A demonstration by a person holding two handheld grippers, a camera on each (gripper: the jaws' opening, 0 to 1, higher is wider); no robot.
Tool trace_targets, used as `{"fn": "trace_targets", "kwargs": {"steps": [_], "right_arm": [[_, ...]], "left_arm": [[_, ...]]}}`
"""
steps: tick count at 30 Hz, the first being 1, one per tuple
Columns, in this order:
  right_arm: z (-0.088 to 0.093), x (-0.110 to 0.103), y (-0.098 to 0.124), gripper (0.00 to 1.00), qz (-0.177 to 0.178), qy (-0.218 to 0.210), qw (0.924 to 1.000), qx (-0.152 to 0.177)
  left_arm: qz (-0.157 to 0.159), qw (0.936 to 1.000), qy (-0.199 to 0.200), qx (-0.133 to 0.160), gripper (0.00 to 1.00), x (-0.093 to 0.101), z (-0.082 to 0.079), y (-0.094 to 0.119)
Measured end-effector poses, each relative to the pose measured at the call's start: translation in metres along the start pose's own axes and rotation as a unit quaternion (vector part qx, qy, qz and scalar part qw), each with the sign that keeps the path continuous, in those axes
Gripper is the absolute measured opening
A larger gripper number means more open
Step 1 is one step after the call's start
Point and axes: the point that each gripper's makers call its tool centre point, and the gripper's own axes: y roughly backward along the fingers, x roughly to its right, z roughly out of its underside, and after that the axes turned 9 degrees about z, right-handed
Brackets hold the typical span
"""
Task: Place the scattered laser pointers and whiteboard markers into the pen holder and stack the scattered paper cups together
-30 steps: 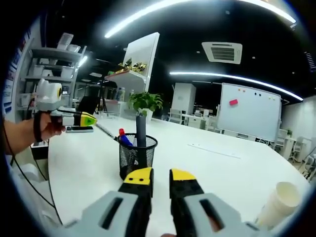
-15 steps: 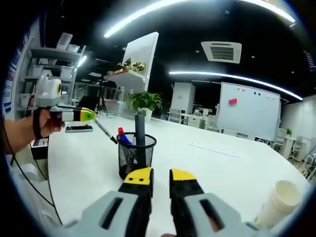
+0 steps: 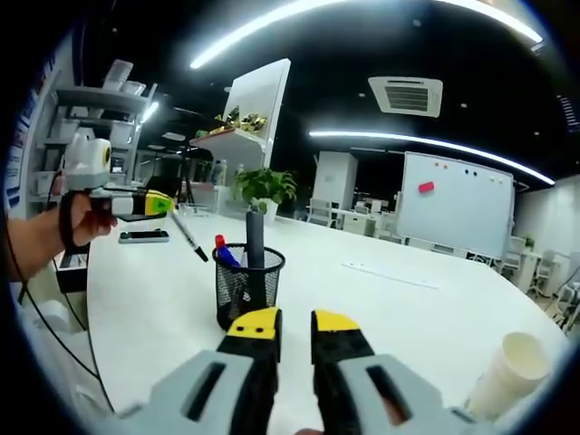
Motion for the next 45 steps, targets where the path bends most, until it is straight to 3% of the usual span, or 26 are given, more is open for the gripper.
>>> {"fn": "trace_targets", "kwargs": {"steps": [30, 45], "right_arm": [[-0.001, 0.0, -0.001, 0.14, -0.002, 0.004, 1.0, -0.001], [-0.006, 0.001, -0.001, 0.14, -0.004, 0.011, 0.9999, 0.001]], "left_arm": [[0.015, 0.9989, -0.011, 0.043, 0.12, 0.009, -0.04, -0.004], [0.021, 0.9983, -0.016, 0.051, 0.11, 0.012, -0.047, -0.006]]}}
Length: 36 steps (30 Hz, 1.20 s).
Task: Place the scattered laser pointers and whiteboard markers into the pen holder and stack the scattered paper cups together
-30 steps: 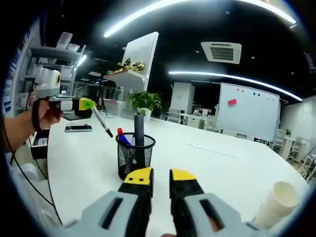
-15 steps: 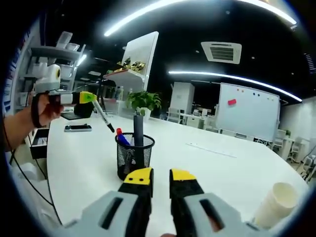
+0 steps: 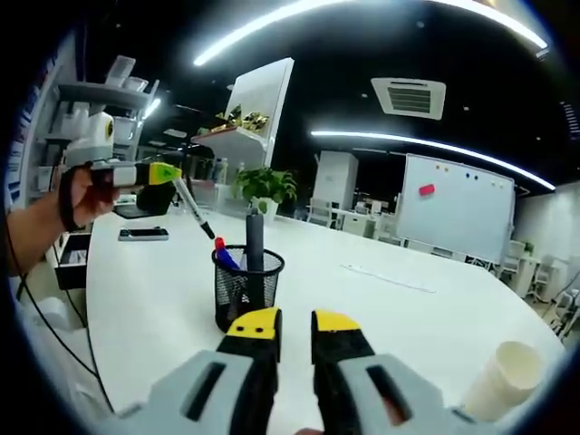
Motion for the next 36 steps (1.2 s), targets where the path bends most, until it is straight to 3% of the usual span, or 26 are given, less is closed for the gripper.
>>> {"fn": "trace_targets", "kwargs": {"steps": [26, 36], "right_arm": [[0.004, -0.006, -0.001, 0.14, -0.006, 0.002, 1.0, -0.007], [0.008, -0.008, -0.003, 0.14, -0.008, 0.003, 0.9999, -0.011]], "left_arm": [[0.007, 0.9997, -0.006, 0.021, 0.11, 0.006, -0.017, -0.004], [0.023, 0.9992, -0.006, 0.033, 0.11, 0.017, -0.028, -0.008]]}}
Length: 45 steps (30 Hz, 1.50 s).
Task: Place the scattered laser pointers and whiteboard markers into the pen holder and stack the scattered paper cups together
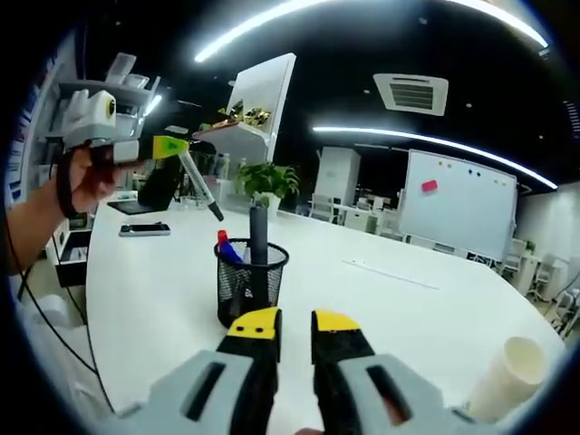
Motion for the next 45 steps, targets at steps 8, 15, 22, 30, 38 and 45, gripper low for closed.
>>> {"fn": "trace_targets", "kwargs": {"steps": [8, 15, 22, 30, 38, 45], "right_arm": [[0.0, 0.0, 0.0, 0.14, 0.0, 0.002, 1.0, -0.001], [0.002, 0.001, 0.0, 0.14, 0.002, 0.001, 1.0, -0.002], [0.004, -0.002, -0.002, 0.14, 0.0, 0.002, 1.0, -0.006], [0.004, -0.004, -0.004, 0.14, -0.004, 0.003, 1.0, -0.007], [0.007, -0.002, -0.004, 0.14, -0.003, 0.004, 0.9999, -0.01], [0.008, -0.003, -0.004, 0.14, -0.003, 0.005, 0.9999, -0.012]], "left_arm": [[0.016, 0.9999, 0.002, 0.003, 0.11, 0.008, 0.0, -0.005], [0.027, 0.9996, 0.002, 0.006, 0.11, 0.016, -0.005, -0.008], [0.042, 0.9991, 0.006, 0.002, 0.11, 0.024, 0.0, -0.013], [0.047, 0.9988, 0.012, -0.007, 0.11, 0.027, 0.005, -0.012], [0.052, 0.9984, 0.017, -0.015, 0.11, 0.029, 0.014, -0.017], [0.056, 0.9981, 0.019, -0.02, 0.12, 0.03, 0.02, -0.02]]}}
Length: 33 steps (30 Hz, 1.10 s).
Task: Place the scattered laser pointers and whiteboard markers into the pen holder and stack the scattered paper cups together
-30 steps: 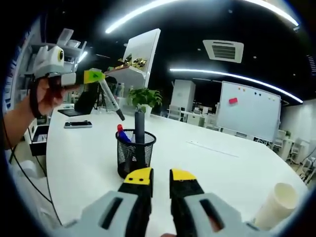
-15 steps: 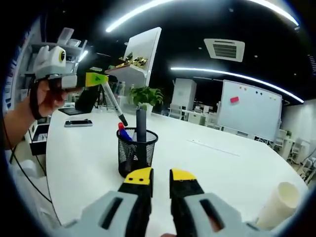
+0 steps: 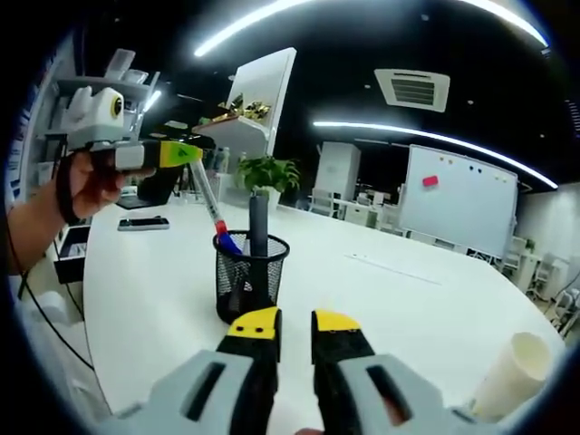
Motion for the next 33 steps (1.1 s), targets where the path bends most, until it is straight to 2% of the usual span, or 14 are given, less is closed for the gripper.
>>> {"fn": "trace_targets", "kwargs": {"steps": [33], "right_arm": [[0.003, 0.001, 0.001, 0.14, 0.001, 0.001, 1.0, -0.004]], "left_arm": [[0.011, 0.9984, 0.022, -0.05, 0.12, -0.005, 0.045, -0.015]]}}
